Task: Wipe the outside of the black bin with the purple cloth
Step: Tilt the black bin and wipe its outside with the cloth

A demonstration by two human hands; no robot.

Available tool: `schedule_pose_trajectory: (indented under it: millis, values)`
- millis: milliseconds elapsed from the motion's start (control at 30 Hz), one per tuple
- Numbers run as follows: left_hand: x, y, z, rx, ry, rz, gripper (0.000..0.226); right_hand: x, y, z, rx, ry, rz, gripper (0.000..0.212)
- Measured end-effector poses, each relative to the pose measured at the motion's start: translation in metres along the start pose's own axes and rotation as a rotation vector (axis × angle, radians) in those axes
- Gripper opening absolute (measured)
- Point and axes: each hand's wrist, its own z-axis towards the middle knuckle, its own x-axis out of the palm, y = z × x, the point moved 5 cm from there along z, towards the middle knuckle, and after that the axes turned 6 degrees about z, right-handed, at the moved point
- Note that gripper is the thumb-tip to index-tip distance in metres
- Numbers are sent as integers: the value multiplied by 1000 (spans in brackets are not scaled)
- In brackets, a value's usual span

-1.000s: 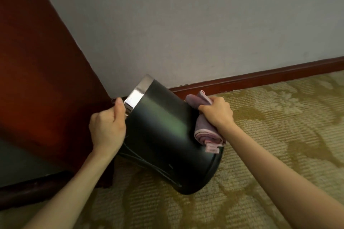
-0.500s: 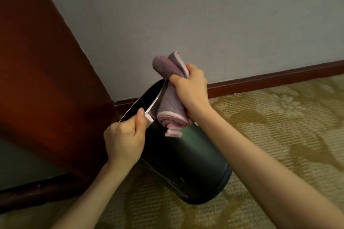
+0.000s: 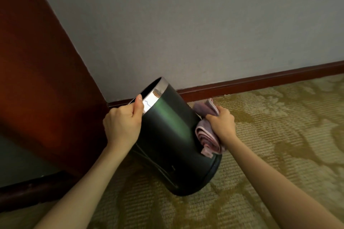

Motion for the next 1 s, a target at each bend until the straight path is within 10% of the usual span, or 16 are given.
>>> schedule_pose_trajectory:
  millis: [767,1000]
  values:
    - [-4,-89,-75,450,208,54,47,-69,-67,-20,151,-61,219,28]
    - [35,-156,-124,651,599,65,38,-103,-89,-30,131,-128,155,25]
